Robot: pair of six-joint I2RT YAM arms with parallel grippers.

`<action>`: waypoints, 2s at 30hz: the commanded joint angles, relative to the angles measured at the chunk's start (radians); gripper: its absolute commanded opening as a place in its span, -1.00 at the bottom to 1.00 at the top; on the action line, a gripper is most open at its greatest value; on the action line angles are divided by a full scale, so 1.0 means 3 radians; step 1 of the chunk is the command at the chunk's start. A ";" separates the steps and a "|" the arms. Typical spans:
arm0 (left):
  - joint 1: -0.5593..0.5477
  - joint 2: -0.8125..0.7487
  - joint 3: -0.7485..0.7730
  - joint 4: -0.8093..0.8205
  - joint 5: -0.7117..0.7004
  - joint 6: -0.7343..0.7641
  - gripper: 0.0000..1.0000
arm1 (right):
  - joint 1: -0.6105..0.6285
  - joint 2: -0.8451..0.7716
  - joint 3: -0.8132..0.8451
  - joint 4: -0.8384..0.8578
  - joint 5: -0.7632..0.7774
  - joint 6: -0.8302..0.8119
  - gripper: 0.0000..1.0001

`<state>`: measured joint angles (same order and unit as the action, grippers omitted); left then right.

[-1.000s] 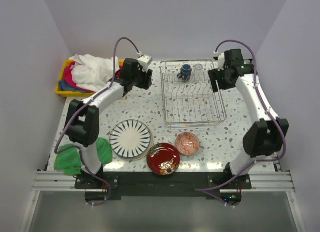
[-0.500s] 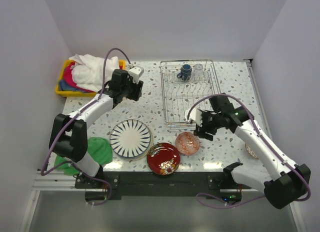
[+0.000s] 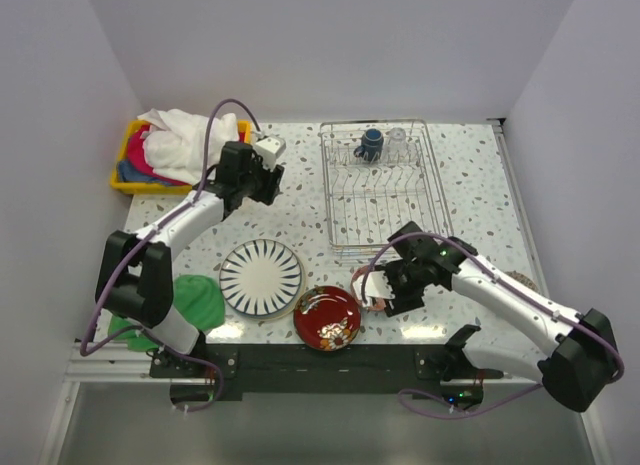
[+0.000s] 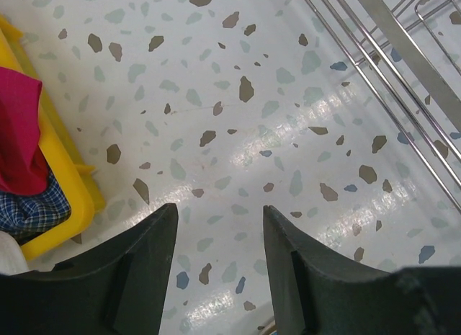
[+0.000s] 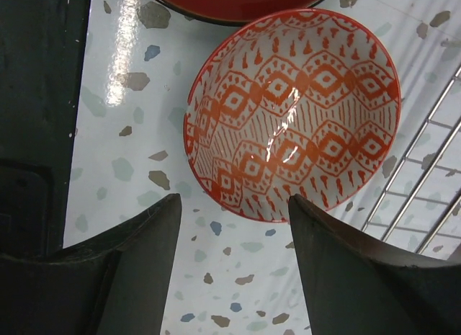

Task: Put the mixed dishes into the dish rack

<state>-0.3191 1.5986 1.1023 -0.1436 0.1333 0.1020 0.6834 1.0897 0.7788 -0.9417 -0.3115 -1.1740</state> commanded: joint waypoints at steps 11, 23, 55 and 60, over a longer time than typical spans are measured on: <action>0.0082 -0.0297 -0.0248 0.0100 0.0021 0.0105 0.12 | 0.0437 0.0341 -0.0172 0.0337 0.0092 -0.0050 -0.02; 0.0113 -0.0358 -0.0422 0.0162 0.0149 -0.0013 0.13 | 0.0570 0.0087 -0.0035 -0.0361 0.0021 0.0043 -1.00; 0.0107 0.0040 0.0749 -0.0100 0.0578 0.0090 0.07 | -0.1214 0.1833 0.2297 0.2065 -0.1640 0.4526 -1.00; 0.0107 0.0096 0.0794 0.0070 0.0660 -0.0043 0.08 | -0.1337 0.2166 0.2130 0.2631 -0.2024 0.5674 -1.00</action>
<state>-0.2935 1.6093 1.3136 -0.1963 0.2947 0.1139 0.2951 1.7241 1.4227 -0.3866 -0.7296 0.1360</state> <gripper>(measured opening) 0.536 0.033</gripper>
